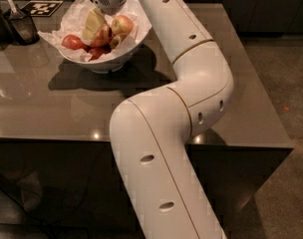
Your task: Pick apple from white bowl
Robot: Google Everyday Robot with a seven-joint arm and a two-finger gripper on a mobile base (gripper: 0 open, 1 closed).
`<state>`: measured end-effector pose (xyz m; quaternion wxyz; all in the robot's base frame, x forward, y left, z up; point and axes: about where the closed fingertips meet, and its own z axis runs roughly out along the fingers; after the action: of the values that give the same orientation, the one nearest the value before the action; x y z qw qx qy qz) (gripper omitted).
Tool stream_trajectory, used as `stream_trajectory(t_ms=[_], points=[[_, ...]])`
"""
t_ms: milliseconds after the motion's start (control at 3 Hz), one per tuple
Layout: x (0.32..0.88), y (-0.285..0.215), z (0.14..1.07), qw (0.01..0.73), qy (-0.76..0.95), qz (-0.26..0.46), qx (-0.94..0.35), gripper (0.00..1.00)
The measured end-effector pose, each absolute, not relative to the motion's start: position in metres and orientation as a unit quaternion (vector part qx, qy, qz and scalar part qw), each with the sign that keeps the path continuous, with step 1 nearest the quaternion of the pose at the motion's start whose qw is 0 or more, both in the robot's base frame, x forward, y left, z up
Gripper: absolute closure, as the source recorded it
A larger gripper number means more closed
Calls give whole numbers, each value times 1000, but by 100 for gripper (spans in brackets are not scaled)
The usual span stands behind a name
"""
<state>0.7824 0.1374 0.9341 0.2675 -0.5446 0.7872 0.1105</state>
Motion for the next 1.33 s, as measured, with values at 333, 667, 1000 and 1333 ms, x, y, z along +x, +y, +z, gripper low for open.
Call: stream_trajectory(t_ms=[333,667,1000,1333], points=[[783,137,934,267,787,111,-544,9],[786,138,925,265,792,116,-537,8],[787,136,916,257,798,120,-532,17],[787,136,919,257,798,120,-532,36]])
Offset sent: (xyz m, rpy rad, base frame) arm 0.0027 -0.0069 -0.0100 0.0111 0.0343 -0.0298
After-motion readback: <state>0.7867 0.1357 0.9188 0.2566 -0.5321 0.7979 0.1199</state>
